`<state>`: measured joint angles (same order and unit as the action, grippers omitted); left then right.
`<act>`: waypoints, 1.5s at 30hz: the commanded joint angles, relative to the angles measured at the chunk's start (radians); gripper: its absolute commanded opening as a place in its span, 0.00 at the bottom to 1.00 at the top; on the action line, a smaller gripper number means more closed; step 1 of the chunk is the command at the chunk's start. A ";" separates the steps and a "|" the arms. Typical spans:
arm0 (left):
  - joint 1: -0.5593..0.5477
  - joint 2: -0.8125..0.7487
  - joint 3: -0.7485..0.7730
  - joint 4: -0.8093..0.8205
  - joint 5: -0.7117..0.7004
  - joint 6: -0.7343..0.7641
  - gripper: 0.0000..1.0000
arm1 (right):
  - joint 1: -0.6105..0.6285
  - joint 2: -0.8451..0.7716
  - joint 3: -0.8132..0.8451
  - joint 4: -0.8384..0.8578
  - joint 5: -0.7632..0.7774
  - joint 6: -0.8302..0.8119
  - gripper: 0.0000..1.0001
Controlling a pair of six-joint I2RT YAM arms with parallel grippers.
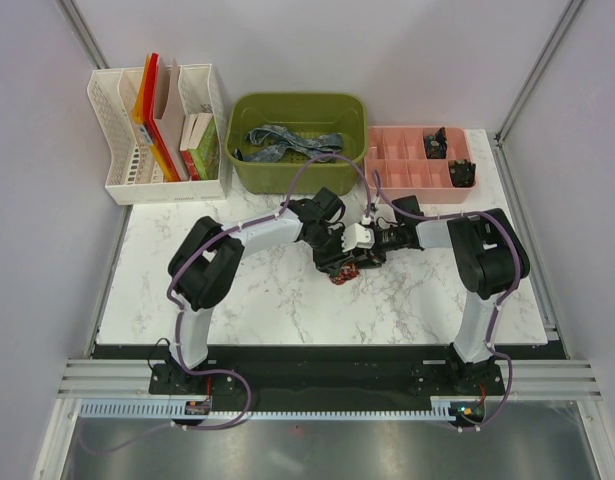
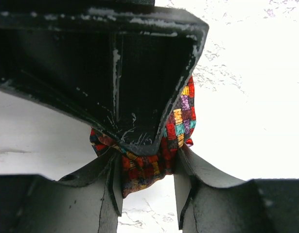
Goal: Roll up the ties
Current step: Pick up the tie at the center of the board.
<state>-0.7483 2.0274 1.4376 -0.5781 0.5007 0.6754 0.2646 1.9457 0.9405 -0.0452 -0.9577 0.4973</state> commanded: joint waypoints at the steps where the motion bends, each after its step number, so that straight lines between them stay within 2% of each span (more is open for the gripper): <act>1: -0.014 0.073 -0.003 -0.017 -0.037 0.021 0.06 | 0.033 0.087 -0.080 -0.051 0.214 -0.063 0.48; 4: -0.016 0.079 0.003 -0.017 -0.037 0.018 0.06 | 0.036 0.079 -0.075 -0.038 0.198 -0.065 0.33; 5: -0.016 0.077 0.003 -0.019 -0.037 0.019 0.06 | 0.036 0.078 -0.074 -0.038 0.191 -0.066 0.22; 8: -0.014 0.077 0.003 -0.019 -0.040 0.019 0.06 | 0.035 0.073 -0.071 -0.033 0.186 -0.062 0.00; 10: -0.008 0.076 0.004 -0.019 -0.037 0.016 0.07 | 0.033 0.067 -0.072 -0.035 0.182 -0.057 0.00; 13: 0.004 0.053 0.006 -0.019 -0.019 0.010 0.14 | 0.027 0.045 -0.068 -0.035 0.189 -0.046 0.00; 14: 0.009 0.031 0.007 -0.017 -0.013 0.001 0.24 | 0.025 0.029 -0.066 -0.035 0.192 -0.042 0.00; 16: 0.026 0.004 0.014 -0.017 0.016 -0.011 0.35 | 0.024 0.007 -0.060 -0.035 0.195 -0.037 0.00; 17: 0.032 -0.010 0.017 -0.017 0.028 -0.019 0.44 | 0.022 -0.001 -0.057 -0.035 0.198 -0.031 0.00; 21: 0.061 -0.106 0.030 -0.016 0.097 -0.045 0.62 | 0.019 -0.027 -0.048 -0.033 0.192 -0.006 0.00; 25: 0.072 -0.177 0.026 -0.006 0.108 -0.065 0.88 | 0.015 -0.053 -0.042 -0.032 0.188 0.017 0.00; 31: 0.142 -0.236 0.003 -0.002 0.136 -0.134 0.99 | -0.010 -0.083 -0.042 -0.033 0.185 0.033 0.00; 35: 0.201 -0.265 -0.023 0.001 0.160 -0.152 1.00 | -0.027 -0.114 -0.042 -0.035 0.175 0.046 0.00; 45: 0.213 -0.283 -0.051 0.001 0.168 -0.172 1.00 | -0.065 -0.168 -0.017 -0.036 0.159 0.078 0.00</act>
<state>-0.5320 1.7939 1.3876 -0.5922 0.6327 0.5491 0.2134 1.8297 0.9092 -0.0765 -0.8215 0.5648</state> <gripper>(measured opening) 0.993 0.169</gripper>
